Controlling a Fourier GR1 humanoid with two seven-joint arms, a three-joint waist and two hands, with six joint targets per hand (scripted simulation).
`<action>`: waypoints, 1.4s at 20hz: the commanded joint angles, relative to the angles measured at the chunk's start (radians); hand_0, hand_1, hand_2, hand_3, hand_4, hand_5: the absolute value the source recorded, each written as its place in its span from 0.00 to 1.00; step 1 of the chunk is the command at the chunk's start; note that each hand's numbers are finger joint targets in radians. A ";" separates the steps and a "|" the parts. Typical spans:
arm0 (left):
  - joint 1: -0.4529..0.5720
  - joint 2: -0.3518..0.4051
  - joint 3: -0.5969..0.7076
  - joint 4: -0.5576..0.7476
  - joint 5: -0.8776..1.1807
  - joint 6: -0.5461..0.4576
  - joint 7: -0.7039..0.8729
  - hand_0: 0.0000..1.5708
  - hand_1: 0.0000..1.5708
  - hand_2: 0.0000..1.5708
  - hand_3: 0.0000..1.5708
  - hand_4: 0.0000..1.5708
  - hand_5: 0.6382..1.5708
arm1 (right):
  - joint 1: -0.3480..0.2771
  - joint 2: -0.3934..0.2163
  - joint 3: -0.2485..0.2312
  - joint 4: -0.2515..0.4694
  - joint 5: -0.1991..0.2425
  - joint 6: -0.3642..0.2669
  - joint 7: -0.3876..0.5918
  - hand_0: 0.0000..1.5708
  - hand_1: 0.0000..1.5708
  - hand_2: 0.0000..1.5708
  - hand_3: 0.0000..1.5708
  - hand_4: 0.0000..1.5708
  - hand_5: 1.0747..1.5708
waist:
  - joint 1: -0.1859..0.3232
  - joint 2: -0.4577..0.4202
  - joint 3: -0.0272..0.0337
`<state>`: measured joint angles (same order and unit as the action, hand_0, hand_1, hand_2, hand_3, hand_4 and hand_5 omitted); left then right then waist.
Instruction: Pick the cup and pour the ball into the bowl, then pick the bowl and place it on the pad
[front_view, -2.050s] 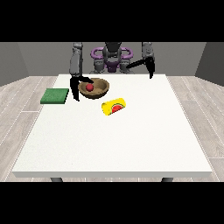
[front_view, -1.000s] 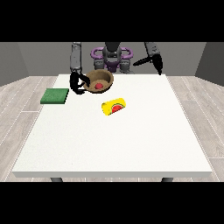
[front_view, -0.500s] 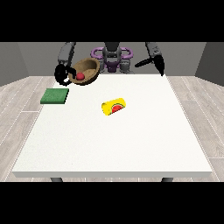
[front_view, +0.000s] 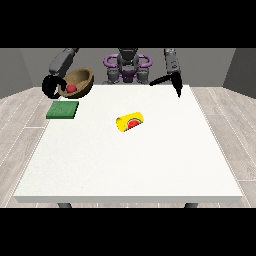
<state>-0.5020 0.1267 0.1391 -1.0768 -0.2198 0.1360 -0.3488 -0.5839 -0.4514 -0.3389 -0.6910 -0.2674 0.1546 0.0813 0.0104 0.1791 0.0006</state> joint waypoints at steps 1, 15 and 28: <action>-0.041 -0.014 -0.030 -0.050 -0.020 0.020 0.001 0.00 0.00 0.00 0.00 0.00 0.99 | -0.035 -0.103 -0.089 0.082 -0.057 0.069 -0.057 1.00 1.00 1.00 1.00 0.68 0.98 | 0.043 0.101 0.0005; -0.065 -0.041 -0.115 -0.404 -0.087 0.086 0.101 0.00 0.00 0.00 0.00 0.00 0.99 | -0.079 -0.332 -0.150 0.290 -0.021 0.222 -0.331 1.00 1.00 1.00 0.00 0.66 1.00 | 0.058 0.365 0.0022; 0.045 -0.032 -0.114 -0.453 -0.055 0.041 0.120 0.00 0.00 0.00 0.00 0.00 1.00 | -0.113 -0.366 -0.173 0.367 -0.054 0.244 -0.237 1.00 1.00 1.00 0.17 0.47 1.00 | 0.053 0.270 0.0001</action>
<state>-0.4866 0.0823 0.0051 -1.5407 -0.3080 0.1991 -0.1839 -0.6964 -0.8026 -0.5004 -0.3334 -0.3058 0.3846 -0.1745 0.0648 0.4581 0.0014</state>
